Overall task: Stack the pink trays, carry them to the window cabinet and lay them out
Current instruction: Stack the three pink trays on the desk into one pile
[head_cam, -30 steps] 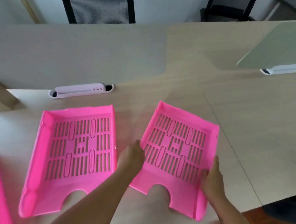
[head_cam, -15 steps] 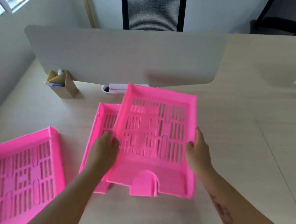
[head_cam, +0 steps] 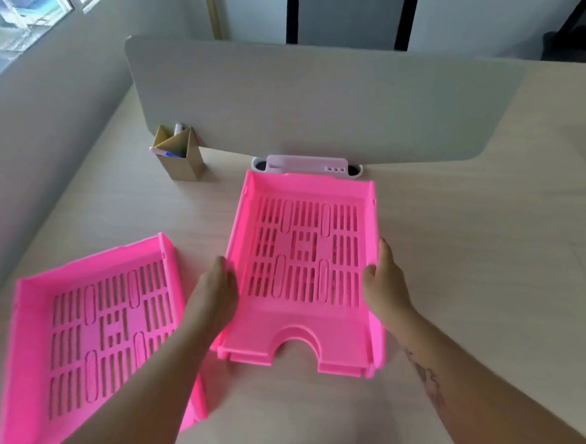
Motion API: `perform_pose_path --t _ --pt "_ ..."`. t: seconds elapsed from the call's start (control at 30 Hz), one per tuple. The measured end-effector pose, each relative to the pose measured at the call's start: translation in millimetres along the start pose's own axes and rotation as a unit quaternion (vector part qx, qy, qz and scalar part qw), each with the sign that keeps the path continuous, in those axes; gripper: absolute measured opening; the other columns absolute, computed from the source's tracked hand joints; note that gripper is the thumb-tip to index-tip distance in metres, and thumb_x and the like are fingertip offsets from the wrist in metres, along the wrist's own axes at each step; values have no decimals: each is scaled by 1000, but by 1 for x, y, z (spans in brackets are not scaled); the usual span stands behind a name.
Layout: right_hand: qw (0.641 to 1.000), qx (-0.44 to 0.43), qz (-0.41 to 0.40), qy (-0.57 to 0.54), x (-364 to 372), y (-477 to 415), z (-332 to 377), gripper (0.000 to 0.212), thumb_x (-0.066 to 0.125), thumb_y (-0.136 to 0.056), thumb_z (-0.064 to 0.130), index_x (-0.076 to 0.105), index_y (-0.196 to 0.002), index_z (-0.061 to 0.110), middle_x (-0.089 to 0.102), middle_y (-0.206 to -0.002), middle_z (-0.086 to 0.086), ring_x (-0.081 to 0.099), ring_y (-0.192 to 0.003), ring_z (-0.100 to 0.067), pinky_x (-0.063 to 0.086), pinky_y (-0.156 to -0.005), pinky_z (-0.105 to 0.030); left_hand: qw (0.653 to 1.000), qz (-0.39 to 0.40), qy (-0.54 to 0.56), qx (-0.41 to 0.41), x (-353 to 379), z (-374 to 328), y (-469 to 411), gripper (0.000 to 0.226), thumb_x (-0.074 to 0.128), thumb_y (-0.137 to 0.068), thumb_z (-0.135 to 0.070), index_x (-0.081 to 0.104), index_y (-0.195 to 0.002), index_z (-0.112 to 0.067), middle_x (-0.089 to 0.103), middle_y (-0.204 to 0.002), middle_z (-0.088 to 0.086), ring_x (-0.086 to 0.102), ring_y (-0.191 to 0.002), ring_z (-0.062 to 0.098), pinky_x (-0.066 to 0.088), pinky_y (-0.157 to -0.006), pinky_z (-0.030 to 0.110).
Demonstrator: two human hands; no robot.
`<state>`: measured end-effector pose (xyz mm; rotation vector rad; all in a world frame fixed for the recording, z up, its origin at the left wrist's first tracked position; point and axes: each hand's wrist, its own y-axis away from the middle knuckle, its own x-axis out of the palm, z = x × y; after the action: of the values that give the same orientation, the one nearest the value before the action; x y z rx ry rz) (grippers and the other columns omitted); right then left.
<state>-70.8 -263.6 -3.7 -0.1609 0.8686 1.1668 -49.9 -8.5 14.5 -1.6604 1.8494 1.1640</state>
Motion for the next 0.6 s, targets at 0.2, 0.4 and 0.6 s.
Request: perform_pose_path --t 0.2,0.4,0.6 --pt "1000 5 8 4 -4 -16 3 57 30 -100 12 14 -153 27 62 -122 -14 68 -71 -29 60 -62 -51 1000 9 -7 17 0 -2 -16 20 28 -103 -14 45 -95 -7 54 -85 8 54 -68 24 49 -55 38" --pt "999 -9 39 4 -1 -18 11 62 32 -100 13 6 -154 30 47 -144 -15 68 -88 -41 59 -70 -56 999 -4 32 1 -2 0 -22 26 31 -104 -23 48 -106 -3 56 -94 14 60 -83 34 55 -72 49" --pt "998 -10 52 -28 -5 8 -1 65 41 -99 20 8 -155 25 37 -153 -11 58 -116 -37 53 -91 -48 977 27 207 -36 4 16 3 36 33 -104 -37 57 -115 -13 66 -95 9 63 -76 20 55 -63 36"
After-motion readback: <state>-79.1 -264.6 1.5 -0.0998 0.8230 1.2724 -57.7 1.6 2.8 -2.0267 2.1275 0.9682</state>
